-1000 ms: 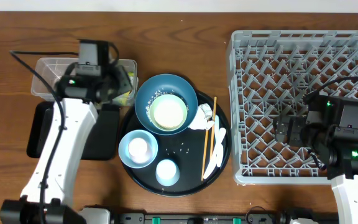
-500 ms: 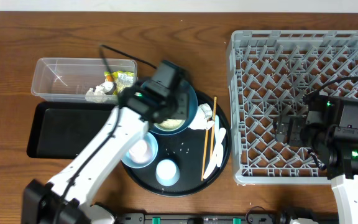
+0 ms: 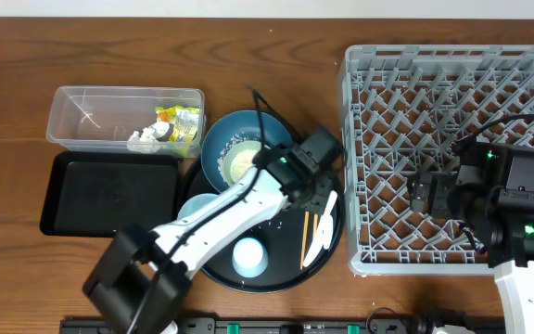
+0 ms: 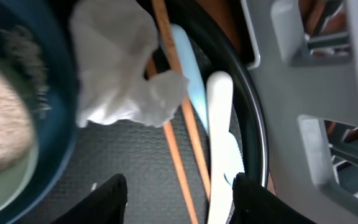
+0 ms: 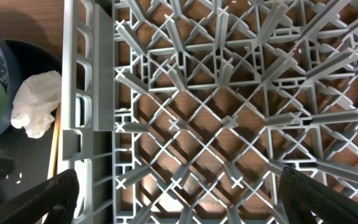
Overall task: Sort waste into correct bins and load items into the dishwasher rack
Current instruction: 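Reach left gripper to the black tray and grasp the white tissue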
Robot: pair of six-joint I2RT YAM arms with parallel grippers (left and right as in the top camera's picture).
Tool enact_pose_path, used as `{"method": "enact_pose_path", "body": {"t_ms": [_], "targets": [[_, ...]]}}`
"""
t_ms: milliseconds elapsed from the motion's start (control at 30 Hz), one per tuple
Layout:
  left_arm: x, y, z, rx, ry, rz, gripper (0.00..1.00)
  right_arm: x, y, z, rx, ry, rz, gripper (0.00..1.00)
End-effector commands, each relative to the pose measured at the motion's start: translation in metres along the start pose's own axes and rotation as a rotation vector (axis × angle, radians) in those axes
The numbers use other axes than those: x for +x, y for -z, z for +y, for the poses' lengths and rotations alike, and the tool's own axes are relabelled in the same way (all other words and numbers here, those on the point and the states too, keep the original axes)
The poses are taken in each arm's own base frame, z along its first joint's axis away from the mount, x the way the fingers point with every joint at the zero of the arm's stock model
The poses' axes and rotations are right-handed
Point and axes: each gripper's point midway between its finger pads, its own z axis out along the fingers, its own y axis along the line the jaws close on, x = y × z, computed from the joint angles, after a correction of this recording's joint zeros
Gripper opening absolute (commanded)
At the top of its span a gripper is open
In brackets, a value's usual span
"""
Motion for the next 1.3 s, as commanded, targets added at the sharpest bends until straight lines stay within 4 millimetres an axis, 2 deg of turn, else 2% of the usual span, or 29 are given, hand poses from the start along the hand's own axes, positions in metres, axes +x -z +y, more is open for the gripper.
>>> {"method": "enact_pose_path", "body": {"t_ms": [0, 133, 267, 500, 633, 867, 1033, 1100, 1200, 1267], "targets": [[0.003, -0.013, -0.004, -0.009, -0.01, 0.017, 0.57, -0.006, 0.005, 0.003, -0.006, -0.002, -0.018, 0.99], [-0.001, -0.023, -0.003, -0.021, -0.015, 0.008, 0.57, -0.005, 0.005, 0.003, -0.006, -0.002, -0.016, 0.99], [-0.007, -0.035, 0.013, -0.112, -0.015, -0.021, 0.59, -0.005, 0.005, 0.003, -0.006, -0.002, -0.015, 0.99], [-0.01, -0.051, 0.014, -0.117, -0.019, -0.022, 0.6, -0.005, 0.005, 0.003, -0.006, -0.002, -0.015, 0.99], [-0.019, -0.052, 0.012, -0.111, -0.019, -0.06, 0.59, -0.005, 0.005, 0.003, -0.006, -0.002, -0.013, 0.99], [-0.026, -0.05, 0.021, -0.167, -0.019, -0.096, 0.57, -0.004, 0.005, 0.003, -0.006, -0.003, -0.011, 0.99], [-0.025, -0.051, 0.021, -0.168, -0.018, -0.093, 0.5, -0.004, 0.005, 0.003, -0.006, -0.003, -0.011, 0.99], [-0.024, -0.054, 0.022, -0.172, -0.019, -0.084, 0.45, -0.004, 0.005, 0.003, -0.006, -0.003, -0.011, 0.99], [-0.02, -0.061, 0.024, -0.181, -0.019, -0.066, 0.42, -0.004, 0.005, 0.003, -0.006, -0.003, -0.011, 0.99], [-0.019, -0.063, 0.025, -0.184, -0.02, -0.061, 0.33, -0.004, 0.005, 0.003, -0.006, -0.003, -0.011, 0.99]]}}
